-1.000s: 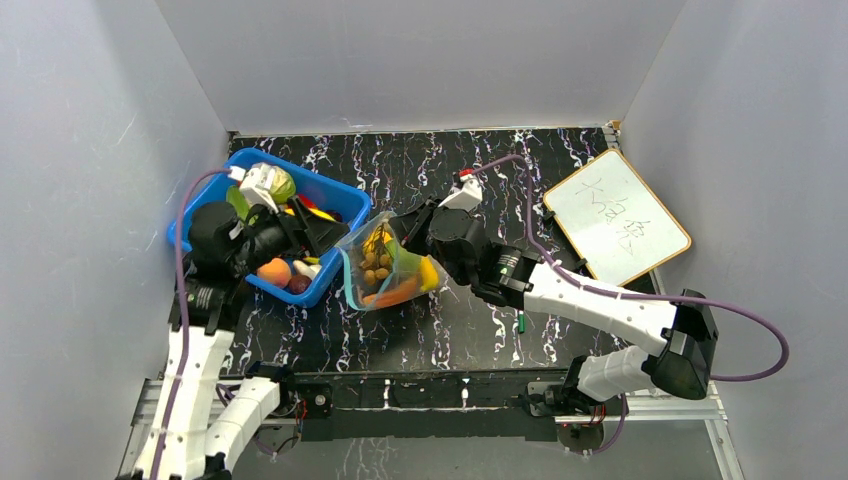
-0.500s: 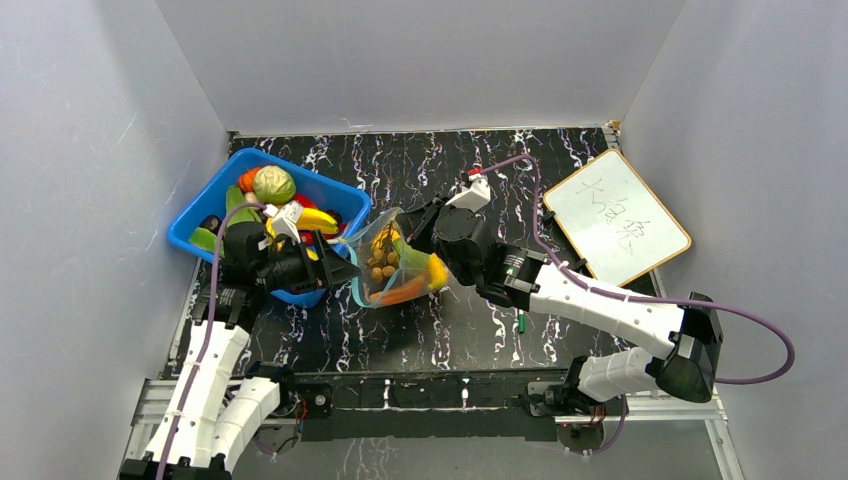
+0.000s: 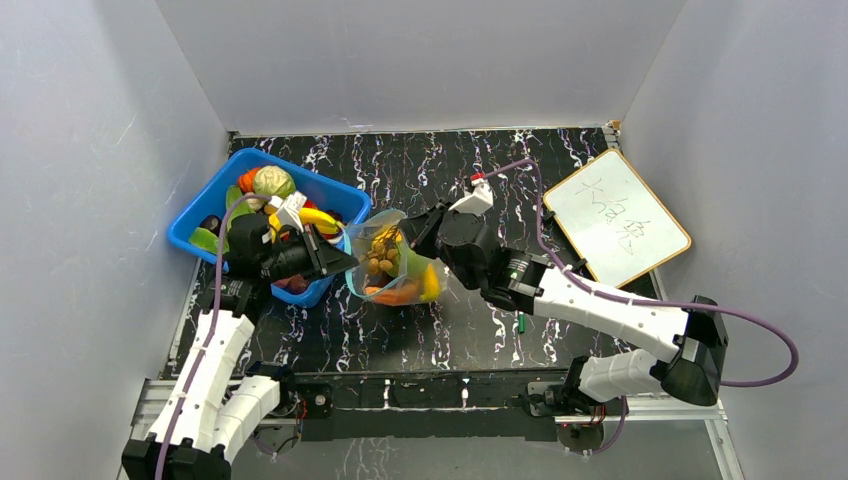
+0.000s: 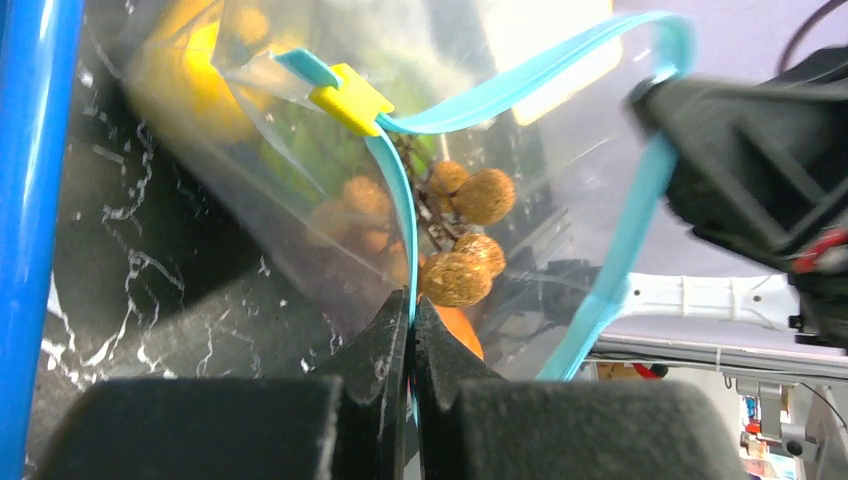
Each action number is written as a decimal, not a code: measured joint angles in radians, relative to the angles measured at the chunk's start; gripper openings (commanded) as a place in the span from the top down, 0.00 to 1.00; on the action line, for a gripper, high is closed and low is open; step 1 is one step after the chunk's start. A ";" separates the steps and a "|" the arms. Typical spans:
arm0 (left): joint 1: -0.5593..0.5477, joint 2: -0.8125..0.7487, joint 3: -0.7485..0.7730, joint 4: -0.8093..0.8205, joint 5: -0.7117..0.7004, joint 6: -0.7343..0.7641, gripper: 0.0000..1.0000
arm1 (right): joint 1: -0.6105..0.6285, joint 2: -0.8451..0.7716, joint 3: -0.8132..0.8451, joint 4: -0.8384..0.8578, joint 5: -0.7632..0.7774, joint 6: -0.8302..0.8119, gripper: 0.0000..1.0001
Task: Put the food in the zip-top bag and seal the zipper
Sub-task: Adjust the zipper food storage bag at the center of the board, then pick up the fake vegetable from the bin, then place the fake vegetable in the zipper food storage bag.
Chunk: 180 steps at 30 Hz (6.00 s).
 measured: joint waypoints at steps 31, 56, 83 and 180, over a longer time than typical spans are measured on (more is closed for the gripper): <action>-0.067 0.332 0.126 0.365 0.123 -0.151 0.75 | -0.004 -0.200 -0.179 -0.095 -0.065 -0.159 1.00; -0.071 0.352 0.447 -0.089 -0.427 0.134 0.02 | -0.004 -0.253 -0.191 -0.135 0.047 -0.044 1.00; 0.171 0.630 0.545 -0.129 -0.890 0.426 0.02 | -0.004 -0.294 -0.211 -0.138 0.081 -0.071 1.00; -0.017 0.073 0.197 0.254 0.341 -0.031 0.58 | -0.004 -0.111 -0.044 -0.229 0.118 -0.116 1.00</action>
